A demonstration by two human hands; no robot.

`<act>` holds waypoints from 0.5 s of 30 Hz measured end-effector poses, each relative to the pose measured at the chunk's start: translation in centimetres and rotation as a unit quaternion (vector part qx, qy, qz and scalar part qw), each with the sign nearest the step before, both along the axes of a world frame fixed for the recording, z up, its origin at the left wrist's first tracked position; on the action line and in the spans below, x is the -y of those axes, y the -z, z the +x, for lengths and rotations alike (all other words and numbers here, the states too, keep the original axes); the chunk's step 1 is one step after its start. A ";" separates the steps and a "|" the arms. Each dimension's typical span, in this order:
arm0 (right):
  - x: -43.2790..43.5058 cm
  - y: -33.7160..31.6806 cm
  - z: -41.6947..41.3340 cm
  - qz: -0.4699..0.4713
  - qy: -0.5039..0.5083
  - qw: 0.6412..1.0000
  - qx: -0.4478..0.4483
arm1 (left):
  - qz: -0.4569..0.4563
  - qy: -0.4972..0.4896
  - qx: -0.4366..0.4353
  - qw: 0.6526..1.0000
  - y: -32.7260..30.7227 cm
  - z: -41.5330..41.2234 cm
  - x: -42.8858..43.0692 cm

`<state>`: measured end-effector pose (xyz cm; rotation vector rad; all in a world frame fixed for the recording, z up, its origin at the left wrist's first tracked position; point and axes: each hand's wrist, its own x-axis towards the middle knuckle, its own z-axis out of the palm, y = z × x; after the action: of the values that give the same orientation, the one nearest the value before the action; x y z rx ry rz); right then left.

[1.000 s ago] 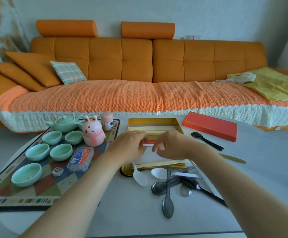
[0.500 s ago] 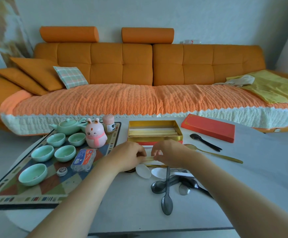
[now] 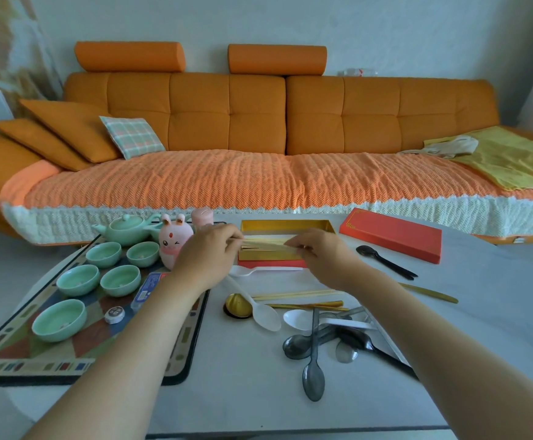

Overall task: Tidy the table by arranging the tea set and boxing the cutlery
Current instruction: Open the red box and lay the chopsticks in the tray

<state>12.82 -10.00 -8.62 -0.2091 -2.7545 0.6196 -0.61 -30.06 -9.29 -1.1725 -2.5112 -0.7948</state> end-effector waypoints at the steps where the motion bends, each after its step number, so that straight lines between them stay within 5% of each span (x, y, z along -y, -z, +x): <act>1: -0.3 0.0 -0.2 0.008 0.013 1.000 -0.024 | 0.008 0.001 -0.026 1.000 0.1 -0.2 -0.2; 8: -4.1 1.3 -1.5 0.035 0.115 0.992 -0.025 | -0.063 0.035 -0.081 0.994 1.7 -0.1 -2.3; 15: -4.1 2.1 -2.3 0.038 0.081 0.996 0.028 | -0.149 0.061 -0.061 0.985 2.6 0.7 -3.9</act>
<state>10.54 -5.90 -10.77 -0.4341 -2.7729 0.4723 0.10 -26.13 -11.86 -1.4346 -2.5353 -0.3654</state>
